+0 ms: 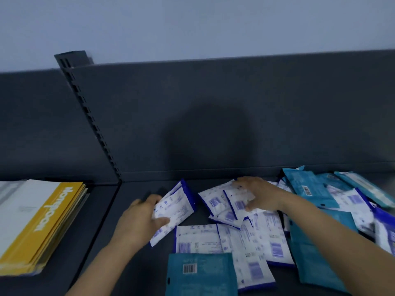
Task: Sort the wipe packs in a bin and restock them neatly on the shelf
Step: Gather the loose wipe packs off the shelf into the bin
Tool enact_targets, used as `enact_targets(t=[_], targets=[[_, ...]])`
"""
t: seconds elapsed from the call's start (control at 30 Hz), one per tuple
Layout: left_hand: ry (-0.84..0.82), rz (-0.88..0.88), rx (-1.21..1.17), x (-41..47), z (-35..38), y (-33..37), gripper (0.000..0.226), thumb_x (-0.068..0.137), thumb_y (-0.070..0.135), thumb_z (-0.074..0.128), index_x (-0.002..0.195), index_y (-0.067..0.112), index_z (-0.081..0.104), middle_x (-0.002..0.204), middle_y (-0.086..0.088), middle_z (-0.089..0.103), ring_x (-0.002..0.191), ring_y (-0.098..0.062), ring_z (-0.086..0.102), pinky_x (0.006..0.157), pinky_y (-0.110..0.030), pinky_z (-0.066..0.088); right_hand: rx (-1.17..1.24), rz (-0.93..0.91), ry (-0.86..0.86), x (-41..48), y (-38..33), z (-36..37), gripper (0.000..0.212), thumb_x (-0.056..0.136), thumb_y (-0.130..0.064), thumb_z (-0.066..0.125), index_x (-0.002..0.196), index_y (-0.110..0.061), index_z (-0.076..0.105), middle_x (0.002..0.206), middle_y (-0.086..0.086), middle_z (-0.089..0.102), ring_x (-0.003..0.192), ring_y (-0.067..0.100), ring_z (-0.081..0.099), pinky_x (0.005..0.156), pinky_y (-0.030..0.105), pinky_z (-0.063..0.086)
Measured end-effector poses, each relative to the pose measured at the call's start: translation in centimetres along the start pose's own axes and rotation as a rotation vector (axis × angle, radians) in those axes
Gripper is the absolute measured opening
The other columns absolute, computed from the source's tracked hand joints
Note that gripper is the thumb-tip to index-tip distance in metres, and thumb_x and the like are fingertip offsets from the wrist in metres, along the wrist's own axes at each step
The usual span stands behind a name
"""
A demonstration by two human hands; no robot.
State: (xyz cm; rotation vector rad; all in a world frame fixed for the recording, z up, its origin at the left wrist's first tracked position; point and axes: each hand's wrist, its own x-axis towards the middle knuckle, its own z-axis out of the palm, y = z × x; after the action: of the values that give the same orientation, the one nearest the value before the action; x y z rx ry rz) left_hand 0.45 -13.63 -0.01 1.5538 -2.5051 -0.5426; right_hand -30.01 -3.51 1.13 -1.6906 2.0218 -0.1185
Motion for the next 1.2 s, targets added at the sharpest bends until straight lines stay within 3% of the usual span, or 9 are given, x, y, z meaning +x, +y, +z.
enact_targets(t=[0.17,0.37,0.47,0.63,0.7,0.77,0.9,1.1,1.2], targets=[[0.117,-0.037,-0.054,-1.8,-0.3,0.3,0.043,0.081,0.047,0.066,0.119,0.039,0.047,0.091,0.012,0.043,0.079,-0.004,0.052,0.065,-0.027,0.041,-0.12,0.049,0.023,1.0,-0.2,0.4,0.082,0.076,-0.032,0.073,0.145,-0.022,0.03,0.133,0.007,0.041,0.125,0.024,0.034,0.099,0.028,0.034],[0.158,-0.05,-0.173,-2.5,-1.6,-0.1,0.046,0.082,0.042,0.068,0.124,0.04,0.048,0.094,0.01,0.047,0.08,0.0,0.048,0.06,-0.018,0.037,-0.085,-0.121,0.149,1.9,-3.0,-0.2,0.043,0.082,-0.041,0.067,0.111,-0.012,0.051,0.106,0.001,0.038,0.109,0.021,0.039,0.085,0.029,0.037],[0.144,-0.066,-0.227,-2.8,-2.1,-0.7,0.043,0.081,0.041,0.069,0.119,0.044,0.049,0.094,0.009,0.05,0.083,-0.001,0.051,0.068,-0.025,0.045,-0.077,-0.113,0.04,3.6,-4.1,-0.4,0.063,0.082,-0.049,0.064,0.127,-0.01,0.042,0.131,0.004,0.034,0.121,0.022,0.035,0.102,0.035,0.036],[0.098,-0.089,-0.347,-3.6,-2.4,-2.4,0.035,0.079,0.038,0.073,0.094,0.055,0.046,0.097,0.011,0.06,0.09,-0.005,0.059,0.077,-0.037,0.055,0.166,0.031,-0.09,5.3,-3.4,1.2,0.092,0.077,-0.053,0.068,0.148,-0.021,0.018,0.152,0.004,0.024,0.135,0.019,0.031,0.11,0.031,0.03],[0.088,-0.094,-0.358,-3.9,-2.5,-2.7,0.036,0.079,0.038,0.073,0.091,0.056,0.045,0.098,0.013,0.062,0.093,-0.006,0.06,0.077,-0.038,0.055,0.109,0.05,-0.069,5.3,-3.2,1.3,0.103,0.073,-0.057,0.069,0.15,-0.023,0.01,0.154,0.005,0.018,0.14,0.022,0.023,0.113,0.033,0.026],[0.092,-0.088,-0.357,-3.9,-2.4,-2.7,0.036,0.079,0.037,0.073,0.091,0.056,0.045,0.096,0.015,0.062,0.095,-0.007,0.058,0.078,-0.037,0.055,0.016,0.076,-0.045,5.0,-3.4,1.3,0.105,0.068,-0.06,0.072,0.149,-0.02,0.019,0.146,0.006,0.028,0.134,0.022,0.03,0.109,0.033,0.032],[0.135,-0.07,-0.344,-4.0,-2.2,-1.9,0.035,0.081,0.032,0.073,0.105,0.044,0.05,0.088,0.021,0.056,0.094,-0.004,0.053,0.076,-0.029,0.05,-0.008,0.068,0.015,3.8,-4.1,1.2,0.096,0.056,-0.057,0.082,0.134,-0.018,0.04,0.115,-0.002,0.039,0.11,0.015,0.044,0.092,0.028,0.043],[0.15,-0.064,-0.343,-4.8,-2.2,-0.7,0.041,0.082,0.032,0.072,0.118,0.033,0.055,0.092,0.014,0.056,0.092,-0.003,0.053,0.07,-0.023,0.047,-0.071,0.004,0.19,1.1,-4.7,1.8,0.071,0.064,-0.057,0.076,0.115,-0.022,0.042,0.097,-0.004,0.058,0.088,0.016,0.057,0.075,0.032,0.048],[0.168,-0.088,-0.362,-5.5,-2.2,-0.4,0.042,0.081,0.032,0.073,0.118,0.033,0.055,0.093,0.011,0.057,0.088,-0.005,0.057,0.066,-0.02,0.047,0.123,0.006,0.193,0.3,-4.4,1.4,0.057,0.064,-0.061,0.074,0.099,-0.022,0.052,0.094,-0.006,0.062,0.087,0.013,0.06,0.079,0.034,0.051]])
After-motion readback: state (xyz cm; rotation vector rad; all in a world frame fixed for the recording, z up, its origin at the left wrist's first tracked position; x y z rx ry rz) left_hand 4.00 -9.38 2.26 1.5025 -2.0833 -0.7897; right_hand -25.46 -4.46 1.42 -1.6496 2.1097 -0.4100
